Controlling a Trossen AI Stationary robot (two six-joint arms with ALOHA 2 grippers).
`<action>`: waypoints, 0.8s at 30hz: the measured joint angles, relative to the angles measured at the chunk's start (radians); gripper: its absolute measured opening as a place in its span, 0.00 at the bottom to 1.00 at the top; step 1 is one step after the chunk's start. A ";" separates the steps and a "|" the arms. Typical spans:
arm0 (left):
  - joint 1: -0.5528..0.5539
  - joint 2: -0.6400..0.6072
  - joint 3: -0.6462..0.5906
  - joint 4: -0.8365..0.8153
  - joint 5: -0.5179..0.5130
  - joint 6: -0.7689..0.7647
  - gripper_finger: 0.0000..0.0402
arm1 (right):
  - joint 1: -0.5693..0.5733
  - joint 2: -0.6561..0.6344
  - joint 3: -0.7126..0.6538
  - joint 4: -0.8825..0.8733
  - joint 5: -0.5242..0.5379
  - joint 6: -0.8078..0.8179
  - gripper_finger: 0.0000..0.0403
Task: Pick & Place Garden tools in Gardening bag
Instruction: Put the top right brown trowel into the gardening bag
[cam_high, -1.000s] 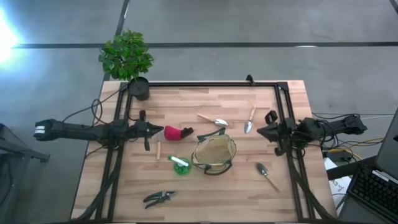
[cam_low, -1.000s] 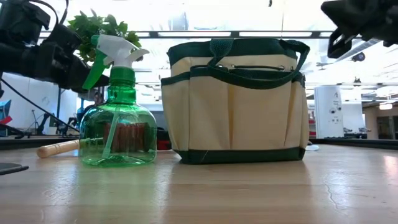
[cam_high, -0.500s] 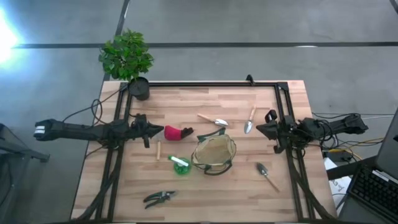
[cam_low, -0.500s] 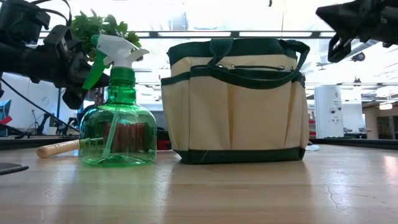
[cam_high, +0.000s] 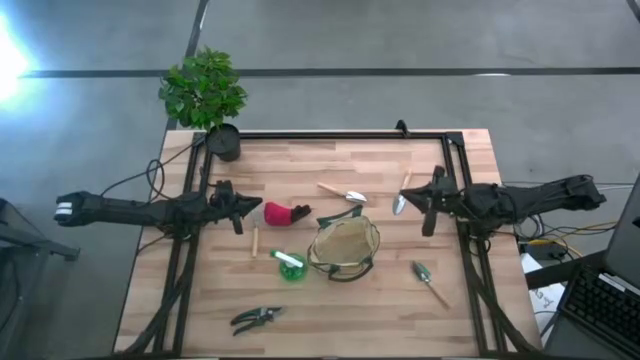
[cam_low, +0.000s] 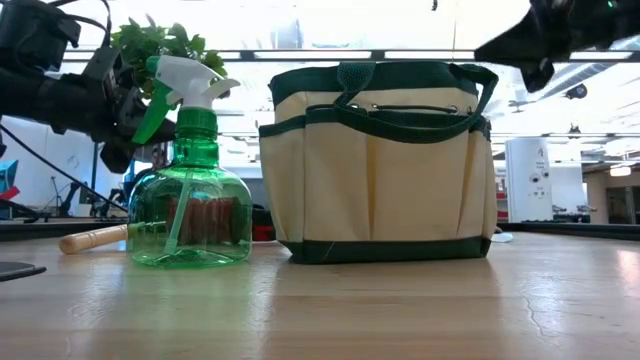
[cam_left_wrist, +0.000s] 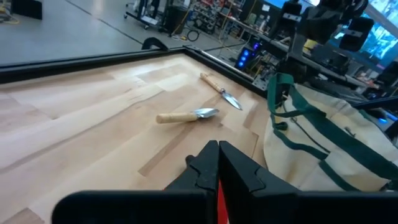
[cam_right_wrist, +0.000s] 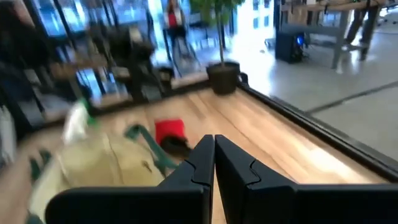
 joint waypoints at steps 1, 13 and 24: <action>0.000 0.000 0.000 0.001 0.000 0.000 0.04 | -0.001 0.026 0.040 -0.075 0.004 0.000 0.02; 0.000 0.000 0.000 -0.001 0.002 0.033 0.04 | -0.193 0.224 0.244 -0.680 0.131 0.455 0.07; 0.000 0.000 0.000 -0.009 0.003 0.058 0.04 | -0.511 0.319 0.250 -0.655 -0.069 0.532 0.30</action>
